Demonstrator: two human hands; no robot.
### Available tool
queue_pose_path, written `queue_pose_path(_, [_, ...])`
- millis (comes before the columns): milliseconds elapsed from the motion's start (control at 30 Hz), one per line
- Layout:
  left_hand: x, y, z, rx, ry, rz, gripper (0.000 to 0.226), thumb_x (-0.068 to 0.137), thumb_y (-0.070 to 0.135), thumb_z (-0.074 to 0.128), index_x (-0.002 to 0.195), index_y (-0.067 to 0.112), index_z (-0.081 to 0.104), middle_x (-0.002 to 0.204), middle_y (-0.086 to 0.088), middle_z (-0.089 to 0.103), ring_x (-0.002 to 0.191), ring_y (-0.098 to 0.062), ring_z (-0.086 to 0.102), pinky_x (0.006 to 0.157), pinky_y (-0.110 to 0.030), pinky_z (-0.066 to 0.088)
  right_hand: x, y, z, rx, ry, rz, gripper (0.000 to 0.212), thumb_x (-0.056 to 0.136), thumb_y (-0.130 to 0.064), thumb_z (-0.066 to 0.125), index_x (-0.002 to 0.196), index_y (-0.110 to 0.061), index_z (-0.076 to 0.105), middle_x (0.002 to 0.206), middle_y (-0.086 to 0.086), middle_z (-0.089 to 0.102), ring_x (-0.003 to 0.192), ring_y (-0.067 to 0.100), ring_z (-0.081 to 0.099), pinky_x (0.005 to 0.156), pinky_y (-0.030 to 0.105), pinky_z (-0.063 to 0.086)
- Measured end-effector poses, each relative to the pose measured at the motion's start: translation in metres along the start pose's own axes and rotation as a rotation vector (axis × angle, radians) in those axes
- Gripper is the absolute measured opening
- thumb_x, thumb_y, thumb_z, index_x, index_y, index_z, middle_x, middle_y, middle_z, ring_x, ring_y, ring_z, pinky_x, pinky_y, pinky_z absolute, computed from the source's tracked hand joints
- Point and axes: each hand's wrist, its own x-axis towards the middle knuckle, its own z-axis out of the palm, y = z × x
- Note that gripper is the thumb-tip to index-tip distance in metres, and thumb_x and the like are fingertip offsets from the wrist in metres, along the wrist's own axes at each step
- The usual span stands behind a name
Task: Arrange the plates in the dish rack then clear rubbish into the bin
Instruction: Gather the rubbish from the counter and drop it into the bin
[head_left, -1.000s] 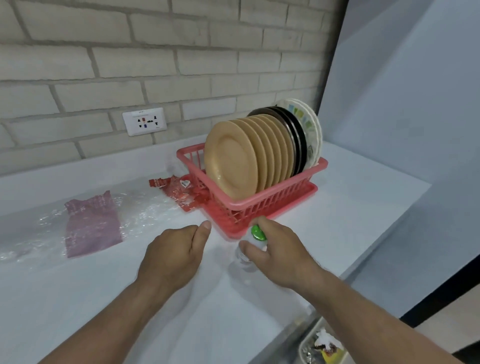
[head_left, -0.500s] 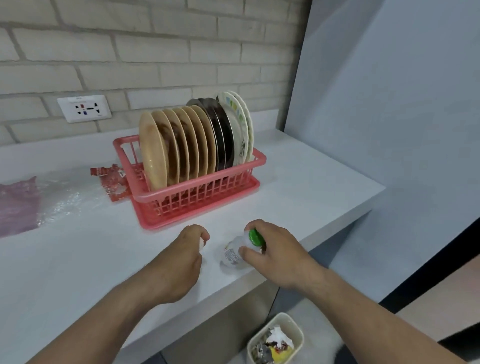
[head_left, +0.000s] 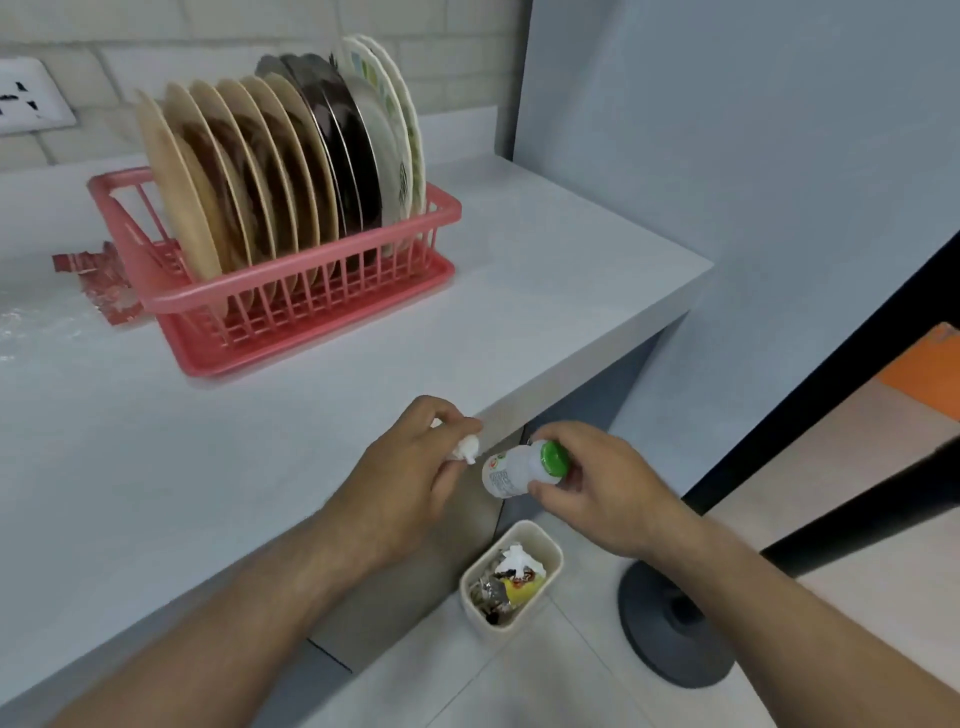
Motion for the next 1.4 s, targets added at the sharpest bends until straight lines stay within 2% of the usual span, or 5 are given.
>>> queue_pose_path(133, [-0.001, 0.009, 0.06, 0.001, -0.077, 0.008, 0.036, 0.09, 0.014, 0.056, 0.124, 0.025, 0.057, 0.119, 0.012, 0.053, 0.097, 0.005, 0.046, 0.084, -0.002, 0.032, -0.014, 0.061, 0.011, -0.065, -0.062, 0.072, 0.034, 0.078, -0.047, 0.063, 0.108, -0.043, 0.047, 0.096, -0.023, 0.053, 0.086, -0.002, 0.053, 0.067, 0.015, 0.043])
queue_pose_path(300, [-0.004, -0.005, 0.154, 0.004, -0.126, -0.194, 0.027, 0.09, 0.017, 0.055, 0.115, 0.026, 0.058, 0.116, 0.012, 0.054, 0.098, -0.014, 0.058, 0.085, -0.034, 0.049, -0.024, 0.142, 0.04, -0.077, -0.117, 0.17, 0.037, 0.081, -0.036, 0.067, 0.115, -0.034, 0.053, 0.104, -0.014, 0.06, 0.088, 0.005, 0.055, 0.08, 0.027, 0.05])
queue_pose_path(467, [-0.009, -0.047, 0.251, 0.007, -0.165, -0.33, 0.029, 0.091, 0.018, 0.056, 0.118, 0.027, 0.057, 0.115, 0.018, 0.048, 0.093, -0.009, 0.057, 0.082, -0.021, 0.045, -0.03, 0.228, 0.099, -0.106, -0.144, 0.25, 0.048, 0.084, -0.033, 0.068, 0.129, -0.025, 0.053, 0.118, -0.007, 0.06, 0.101, 0.012, 0.057, 0.088, 0.027, 0.048])
queue_pose_path(1033, [-0.044, -0.235, 0.514, 0.163, -0.286, -0.513, 0.027, 0.089, 0.019, 0.055, 0.115, 0.027, 0.055, 0.115, 0.012, 0.055, 0.101, -0.013, 0.053, 0.083, -0.027, 0.045, 0.05, 0.45, 0.36, -0.401, -0.279, 0.285, 0.048, 0.089, -0.04, 0.06, 0.13, -0.02, 0.045, 0.121, 0.002, 0.056, 0.107, 0.023, 0.052, 0.079, 0.035, 0.047])
queue_pose_path(1400, [-0.019, -0.26, 0.554, 0.205, -0.349, -0.617, 0.033, 0.091, 0.028, 0.055, 0.123, 0.023, 0.055, 0.125, 0.008, 0.057, 0.112, -0.015, 0.054, 0.09, -0.03, 0.045, 0.044, 0.474, 0.361, -0.29, -0.263, 0.23, 0.055, 0.09, -0.041, 0.06, 0.14, -0.027, 0.04, 0.13, -0.006, 0.052, 0.116, 0.017, 0.046, 0.085, 0.032, 0.047])
